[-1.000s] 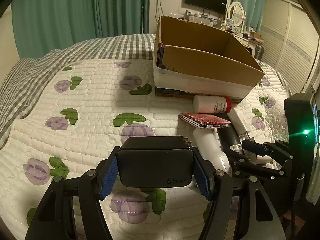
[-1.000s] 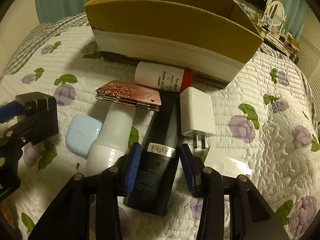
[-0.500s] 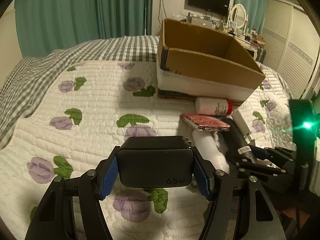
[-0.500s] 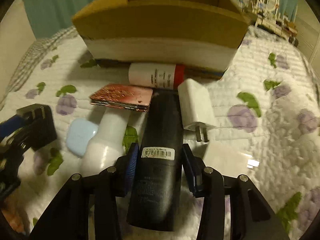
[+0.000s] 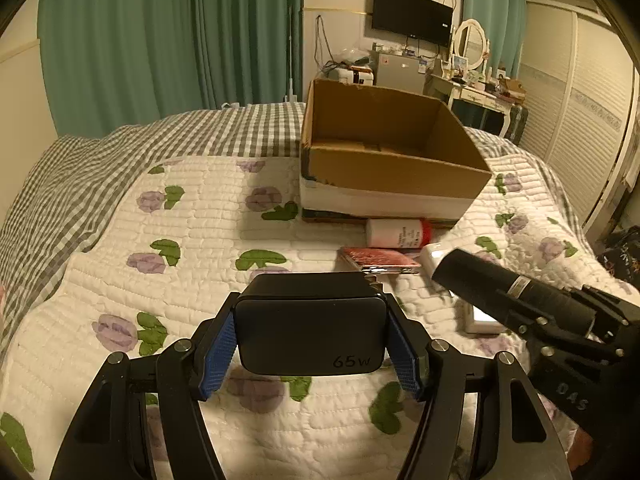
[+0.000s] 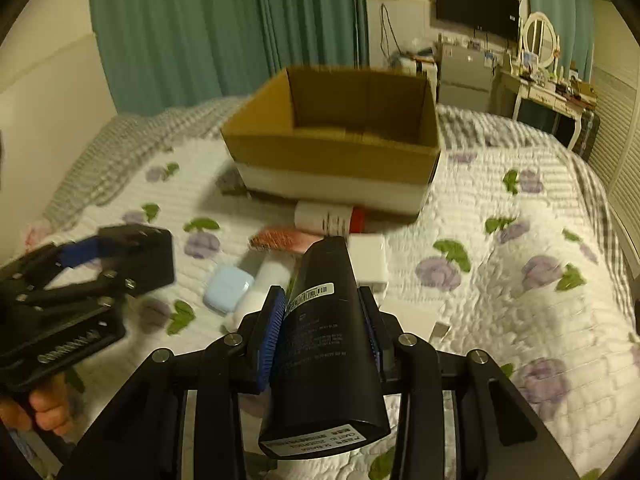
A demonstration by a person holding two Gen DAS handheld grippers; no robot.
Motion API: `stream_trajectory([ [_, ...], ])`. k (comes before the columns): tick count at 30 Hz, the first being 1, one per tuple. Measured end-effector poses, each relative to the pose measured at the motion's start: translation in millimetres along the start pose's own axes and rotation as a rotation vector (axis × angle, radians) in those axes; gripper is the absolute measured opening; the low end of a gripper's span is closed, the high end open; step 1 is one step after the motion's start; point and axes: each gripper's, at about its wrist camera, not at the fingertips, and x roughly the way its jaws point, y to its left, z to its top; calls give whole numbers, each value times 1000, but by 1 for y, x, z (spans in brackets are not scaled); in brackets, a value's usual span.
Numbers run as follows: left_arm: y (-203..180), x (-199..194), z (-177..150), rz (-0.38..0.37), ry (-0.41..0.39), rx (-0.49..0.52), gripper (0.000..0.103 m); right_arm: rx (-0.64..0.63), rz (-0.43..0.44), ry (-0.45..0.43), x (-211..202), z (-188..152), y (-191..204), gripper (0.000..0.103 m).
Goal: Organize rigid objects
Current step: 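Carry both into the cardboard box and open both grippers to release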
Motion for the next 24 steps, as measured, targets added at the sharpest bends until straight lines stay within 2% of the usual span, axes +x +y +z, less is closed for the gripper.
stream_trajectory([
  [7, -16, -24, 38, -32, -58, 13, 68, -16, 15, -143, -42, 45, -8, 36],
  [12, -29, -24, 84, -51, -106, 43, 68, -25, 11, -207, -44, 86, -19, 36],
  [15, -36, -11, 109, -46, -114, 67, 68, -25, 8, -229, -32, 111, -28, 36],
  [19, -46, 28, 141, -49, -99, 98, 68, -19, 12, -231, -6, 139, -41, 36],
  [24, -57, 78, 162, -51, -72, 135, 68, -13, 6, -223, 32, 160, -59, 36],
])
